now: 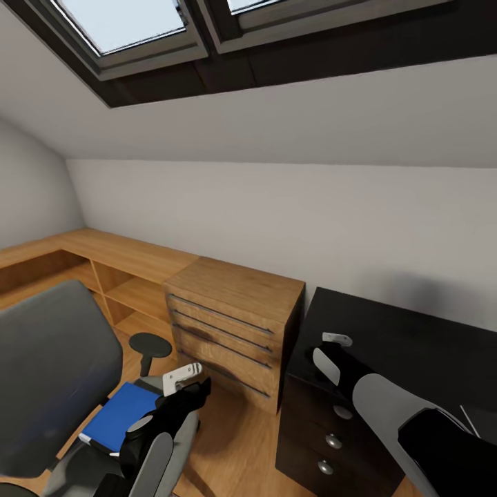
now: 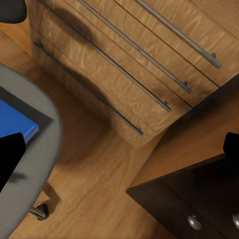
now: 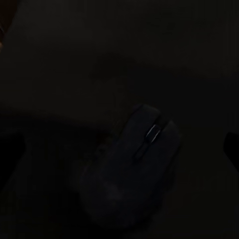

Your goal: In the bedroom, organize the workspace by keeping the computer under the desk, ensuring the monitor is on the desk, placing the keyboard on the desk next to the monitor, placing the mouse on the desk next to the keyboard, moving the folder from the swivel chair onto the desk next to the mouse, stacking the notebook on top of the folder with the pen on top of the notebook, and positioning the swivel chair next to the desk.

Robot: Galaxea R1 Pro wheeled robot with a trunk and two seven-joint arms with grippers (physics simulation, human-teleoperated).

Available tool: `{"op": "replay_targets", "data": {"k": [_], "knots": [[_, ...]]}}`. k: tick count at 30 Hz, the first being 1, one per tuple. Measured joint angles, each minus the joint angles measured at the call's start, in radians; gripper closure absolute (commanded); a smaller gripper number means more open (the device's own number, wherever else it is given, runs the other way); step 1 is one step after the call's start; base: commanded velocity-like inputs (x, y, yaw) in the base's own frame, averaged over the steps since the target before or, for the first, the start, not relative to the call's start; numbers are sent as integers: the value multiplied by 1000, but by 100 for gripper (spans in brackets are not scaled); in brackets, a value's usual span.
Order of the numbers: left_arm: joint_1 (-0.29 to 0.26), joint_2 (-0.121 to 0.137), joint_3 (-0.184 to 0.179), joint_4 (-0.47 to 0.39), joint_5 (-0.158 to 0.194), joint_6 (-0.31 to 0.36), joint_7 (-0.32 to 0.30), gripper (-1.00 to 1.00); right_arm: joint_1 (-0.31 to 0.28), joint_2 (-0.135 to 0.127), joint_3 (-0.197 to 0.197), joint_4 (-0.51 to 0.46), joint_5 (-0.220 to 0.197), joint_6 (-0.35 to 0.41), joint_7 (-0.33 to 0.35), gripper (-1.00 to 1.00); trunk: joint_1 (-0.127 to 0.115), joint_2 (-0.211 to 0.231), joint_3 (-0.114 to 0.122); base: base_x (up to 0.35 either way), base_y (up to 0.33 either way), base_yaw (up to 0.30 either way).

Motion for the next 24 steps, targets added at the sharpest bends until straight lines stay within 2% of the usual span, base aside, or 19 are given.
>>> {"op": "replay_targets", "data": {"k": [24], "knots": [[0, 0, -1, 0, 0, -1, 0, -100, 0, 0, 1, 4, 1, 3, -1, -100, 92, -168, -75, 0, 0, 0]]}}
